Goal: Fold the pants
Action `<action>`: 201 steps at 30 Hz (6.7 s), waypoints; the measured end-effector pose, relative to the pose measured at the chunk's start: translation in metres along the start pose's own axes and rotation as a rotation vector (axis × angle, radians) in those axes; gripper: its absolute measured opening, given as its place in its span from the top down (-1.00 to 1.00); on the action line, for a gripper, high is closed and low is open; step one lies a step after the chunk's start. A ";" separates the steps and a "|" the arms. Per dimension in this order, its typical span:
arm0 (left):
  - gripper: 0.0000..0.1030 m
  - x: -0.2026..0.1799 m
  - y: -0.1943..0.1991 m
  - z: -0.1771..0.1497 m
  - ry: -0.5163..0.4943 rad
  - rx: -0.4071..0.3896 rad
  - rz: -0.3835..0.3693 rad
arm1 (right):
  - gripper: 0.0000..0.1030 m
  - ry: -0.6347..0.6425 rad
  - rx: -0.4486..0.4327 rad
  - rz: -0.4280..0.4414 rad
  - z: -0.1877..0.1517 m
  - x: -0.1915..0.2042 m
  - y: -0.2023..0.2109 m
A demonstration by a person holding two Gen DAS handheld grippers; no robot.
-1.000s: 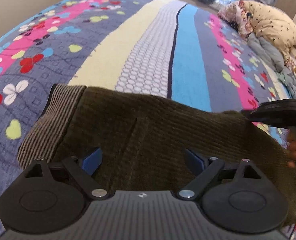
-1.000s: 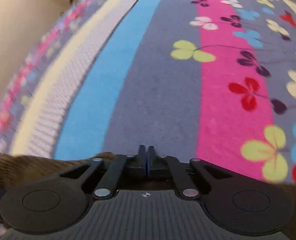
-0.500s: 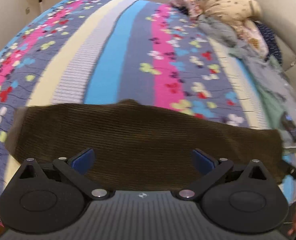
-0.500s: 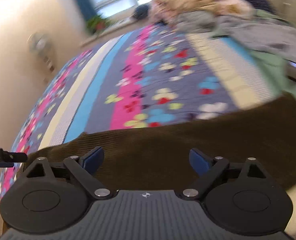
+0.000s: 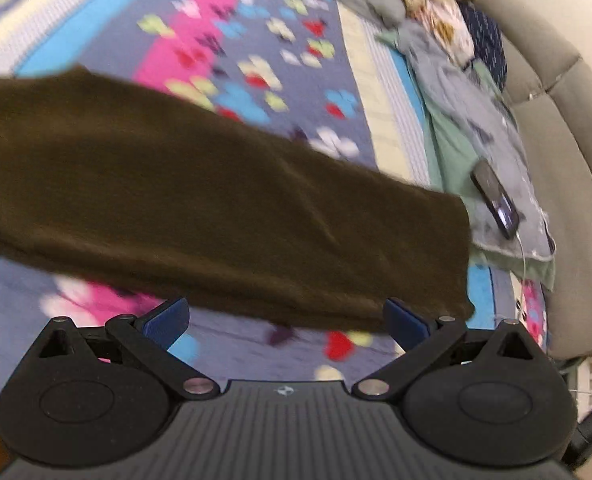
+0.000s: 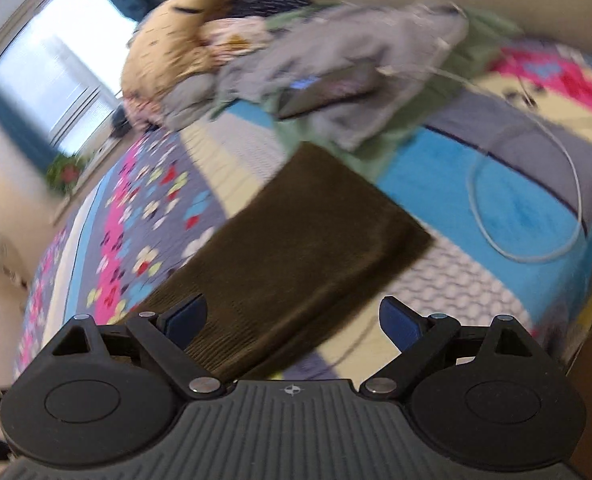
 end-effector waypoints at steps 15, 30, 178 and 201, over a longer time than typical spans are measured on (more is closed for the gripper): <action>-1.00 -0.035 -0.100 0.006 -0.073 0.011 0.097 | -0.85 -0.261 0.113 -0.022 0.016 -0.054 -0.131; -1.00 0.002 -0.152 -0.003 -0.096 0.085 0.202 | -0.70 -0.232 0.028 -0.086 0.032 -0.034 -0.153; -0.99 0.097 -0.127 0.009 0.611 -0.035 0.027 | -0.71 0.446 0.395 0.290 -0.057 0.222 -0.218; 0.38 0.129 -0.058 0.043 0.623 -0.007 -0.190 | 0.64 0.428 0.401 0.368 -0.047 0.302 -0.152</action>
Point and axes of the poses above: each gripper's, at about its wrist camera, not at the fingertips, and y roughly against the way its jaws point, x to its left, z to its top, the point moved 5 cm from there along -y, roughly the way its jaws point, and after that the axes turned 9 degrees about -z, right-handed, at the moved point
